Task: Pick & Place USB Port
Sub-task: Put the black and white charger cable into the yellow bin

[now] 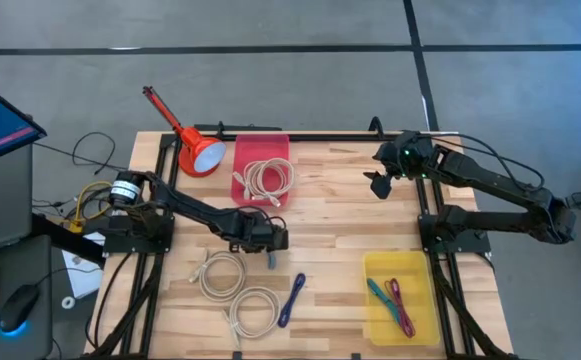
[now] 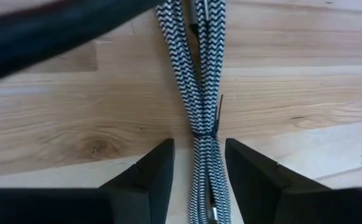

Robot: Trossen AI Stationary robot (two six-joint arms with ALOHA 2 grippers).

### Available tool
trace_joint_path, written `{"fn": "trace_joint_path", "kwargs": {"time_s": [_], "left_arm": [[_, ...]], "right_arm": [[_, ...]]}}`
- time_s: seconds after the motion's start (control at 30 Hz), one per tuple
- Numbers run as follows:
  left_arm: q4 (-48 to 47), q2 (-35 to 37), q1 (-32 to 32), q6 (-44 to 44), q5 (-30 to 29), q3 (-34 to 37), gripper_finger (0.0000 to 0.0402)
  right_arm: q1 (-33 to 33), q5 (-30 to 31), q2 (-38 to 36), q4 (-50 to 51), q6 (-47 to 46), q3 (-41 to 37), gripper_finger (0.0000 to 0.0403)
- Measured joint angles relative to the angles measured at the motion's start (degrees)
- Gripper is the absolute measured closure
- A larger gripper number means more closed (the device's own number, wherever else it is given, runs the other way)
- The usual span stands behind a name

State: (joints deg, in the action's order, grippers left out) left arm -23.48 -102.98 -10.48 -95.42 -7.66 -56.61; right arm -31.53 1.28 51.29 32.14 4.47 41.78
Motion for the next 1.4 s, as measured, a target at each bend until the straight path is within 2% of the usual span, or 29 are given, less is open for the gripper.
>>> {"fn": "trace_joint_path", "kwargs": {"time_s": [0.17,0.57,0.73,0.93,1.23,1.3,1.4], "left_arm": [[0.0,-0.1,-0.1,0.1,-2.1,0.1,0.0284],[0.2,-0.2,-0.1,1.3,-4.2,0.2,0.0383],[2.9,-0.3,-0.1,4.7,-4.3,0.2,0.0383],[14.7,1.6,-0.1,12.5,-5.3,0.3,0.0388],[21.0,11.2,-0.1,25.2,-7.8,0.2,0.0388],[22.0,14.2,-0.1,29.9,-8.0,0.2,0.0388],[22.9,18.5,-0.1,36.6,-11.4,0.1,0.0388]], "right_arm": [[0.0,0.0,0.0,0.0,0.0,0.0,0.0117],[0.0,0.0,0.0,0.1,0.0,0.0,0.0117],[0.0,0.0,0.0,0.4,0.0,0.0,0.0117],[0.0,0.0,0.0,0.4,0.6,0.0,0.0117],[-0.2,0.0,0.0,0.7,0.6,0.0,0.0117],[-0.1,-1.9,0.0,0.8,0.1,0.0,0.0117],[-0.1,-10.4,0.0,0.4,-2.2,0.0,0.0117]]}}
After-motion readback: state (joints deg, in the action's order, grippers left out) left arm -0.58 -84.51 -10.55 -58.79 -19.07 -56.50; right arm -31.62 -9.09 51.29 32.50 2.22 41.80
